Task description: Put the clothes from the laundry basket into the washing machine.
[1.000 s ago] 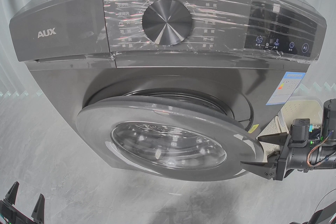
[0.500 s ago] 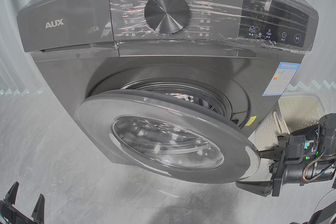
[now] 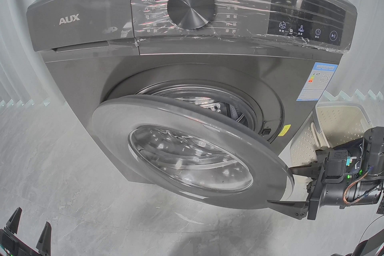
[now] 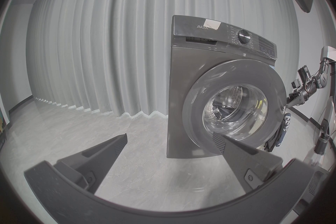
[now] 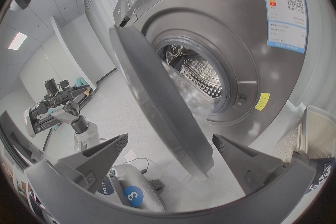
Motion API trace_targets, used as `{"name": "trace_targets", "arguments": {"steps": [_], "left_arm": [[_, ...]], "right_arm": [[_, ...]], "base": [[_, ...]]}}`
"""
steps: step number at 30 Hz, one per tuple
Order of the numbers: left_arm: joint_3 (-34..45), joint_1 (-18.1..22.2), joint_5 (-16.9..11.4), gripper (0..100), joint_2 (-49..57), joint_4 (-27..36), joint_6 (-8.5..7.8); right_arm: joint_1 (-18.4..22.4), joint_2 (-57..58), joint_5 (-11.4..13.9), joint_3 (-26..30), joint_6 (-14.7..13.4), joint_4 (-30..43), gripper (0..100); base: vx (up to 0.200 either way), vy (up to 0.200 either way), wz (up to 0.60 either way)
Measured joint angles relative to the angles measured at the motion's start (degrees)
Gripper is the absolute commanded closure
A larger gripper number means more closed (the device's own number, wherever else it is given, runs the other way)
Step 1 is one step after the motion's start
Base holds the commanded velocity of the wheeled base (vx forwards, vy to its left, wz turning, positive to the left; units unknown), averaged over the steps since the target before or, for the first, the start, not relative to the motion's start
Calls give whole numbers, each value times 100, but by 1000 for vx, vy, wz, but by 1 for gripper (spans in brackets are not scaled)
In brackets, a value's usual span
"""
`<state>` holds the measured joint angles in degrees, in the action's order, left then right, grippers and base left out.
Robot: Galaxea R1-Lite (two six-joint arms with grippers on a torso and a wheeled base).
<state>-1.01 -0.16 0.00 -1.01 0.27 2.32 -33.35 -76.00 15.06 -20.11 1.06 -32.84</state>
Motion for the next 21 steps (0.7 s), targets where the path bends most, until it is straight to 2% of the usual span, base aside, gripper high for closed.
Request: {"name": "trace_targets", "arguments": {"steps": [15,21], "left_arm": [[0,-2,0,0,0,0,2],[0,0,0,0,-2,0,0]], "right_arm": [[-276,-95,13,293,-46,-57,0],[-165,-118,-44,129,-24,-68,0]], "base": [[0,0,0],[-200,0,0]]}}
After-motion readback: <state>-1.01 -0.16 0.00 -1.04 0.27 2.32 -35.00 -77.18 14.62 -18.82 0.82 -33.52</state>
